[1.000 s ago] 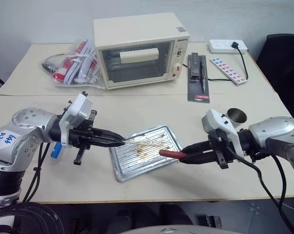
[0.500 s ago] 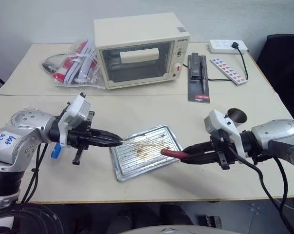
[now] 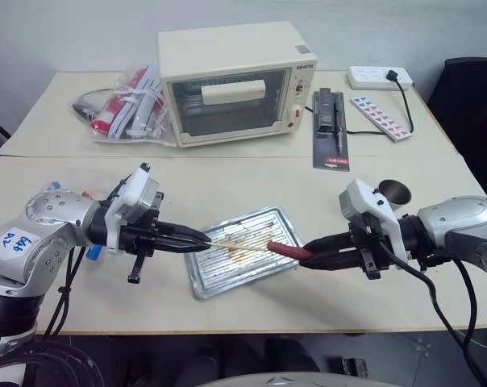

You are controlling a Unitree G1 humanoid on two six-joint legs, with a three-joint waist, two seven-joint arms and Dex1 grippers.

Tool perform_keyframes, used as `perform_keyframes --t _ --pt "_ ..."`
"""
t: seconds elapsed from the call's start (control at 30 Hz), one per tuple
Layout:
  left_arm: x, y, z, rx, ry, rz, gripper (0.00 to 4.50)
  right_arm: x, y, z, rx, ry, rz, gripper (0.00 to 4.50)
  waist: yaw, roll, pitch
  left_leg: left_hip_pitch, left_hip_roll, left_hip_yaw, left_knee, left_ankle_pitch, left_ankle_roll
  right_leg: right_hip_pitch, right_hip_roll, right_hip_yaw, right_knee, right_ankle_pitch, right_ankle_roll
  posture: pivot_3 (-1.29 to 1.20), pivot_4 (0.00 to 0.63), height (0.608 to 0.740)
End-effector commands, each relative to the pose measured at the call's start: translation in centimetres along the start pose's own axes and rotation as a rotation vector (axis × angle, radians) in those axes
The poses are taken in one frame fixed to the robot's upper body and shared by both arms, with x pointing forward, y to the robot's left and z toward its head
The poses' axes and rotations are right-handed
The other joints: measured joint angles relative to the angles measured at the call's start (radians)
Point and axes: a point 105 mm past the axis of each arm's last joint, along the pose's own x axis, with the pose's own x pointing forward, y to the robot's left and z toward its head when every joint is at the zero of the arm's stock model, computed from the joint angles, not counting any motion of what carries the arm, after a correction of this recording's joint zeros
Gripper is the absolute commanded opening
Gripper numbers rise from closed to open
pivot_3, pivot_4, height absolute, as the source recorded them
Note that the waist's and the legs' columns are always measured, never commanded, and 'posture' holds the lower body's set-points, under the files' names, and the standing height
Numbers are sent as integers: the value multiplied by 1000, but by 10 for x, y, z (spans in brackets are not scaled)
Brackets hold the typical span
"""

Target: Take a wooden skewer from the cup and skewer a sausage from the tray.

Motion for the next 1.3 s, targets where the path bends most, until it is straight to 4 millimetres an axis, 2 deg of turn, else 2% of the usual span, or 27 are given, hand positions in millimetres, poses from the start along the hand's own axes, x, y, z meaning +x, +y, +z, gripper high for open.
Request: perform_keyframes --t 0.03,0.8,1.3 --pt "-9 1 10 54 9 21 0 -7 2 4 -42 -2 -21 956 0 0 0 0 0 0 0 0 0 0 0 0 0 0 0 0 150 740" --pt "1 0 14 66 -7 -22 0 -2 4 14 -37 -52 -5 956 0 0 0 0 0 0 0 0 0 0 0 0 0 0 0 0 150 740" --pt "12 -9 13 58 10 -129 0 3 16 19 -104 -46 54 956 0 0 0 0 0 0 0 0 0 0 0 0 0 0 0 0 150 740"
